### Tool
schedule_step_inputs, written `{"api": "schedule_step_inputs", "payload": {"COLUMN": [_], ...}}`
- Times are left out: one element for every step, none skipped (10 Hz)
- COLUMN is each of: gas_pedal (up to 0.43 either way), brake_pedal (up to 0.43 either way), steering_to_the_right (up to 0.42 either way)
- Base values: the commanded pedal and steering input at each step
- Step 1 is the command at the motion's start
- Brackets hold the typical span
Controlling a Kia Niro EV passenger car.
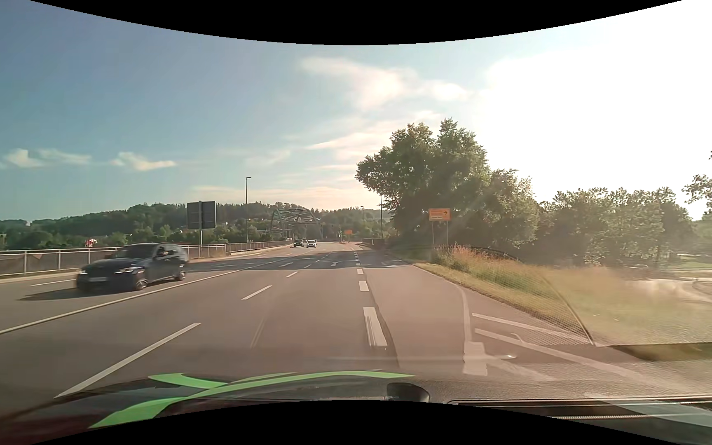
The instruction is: Follow the waypoints while adhering to traffic rules and regulations
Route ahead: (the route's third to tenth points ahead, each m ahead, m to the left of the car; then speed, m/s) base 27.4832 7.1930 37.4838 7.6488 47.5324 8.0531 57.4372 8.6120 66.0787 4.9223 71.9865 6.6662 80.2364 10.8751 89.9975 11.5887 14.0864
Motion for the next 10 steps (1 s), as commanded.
{"api": "schedule_step_inputs", "payload": {"gas_pedal": [0.098,0.098,0.098,0.098,0.110,0.110,0.110,0.110,0.110,0.110], "brake_pedal": [0.000,0.000,0.000,0.000,0.000,0.000,0.000,0.000,0.000,0.000], "steering_to_the_right": [0.010,0.008,0.006,0.003,0.001,0.001,0.000,-0.003,-0.006,-0.009]}}
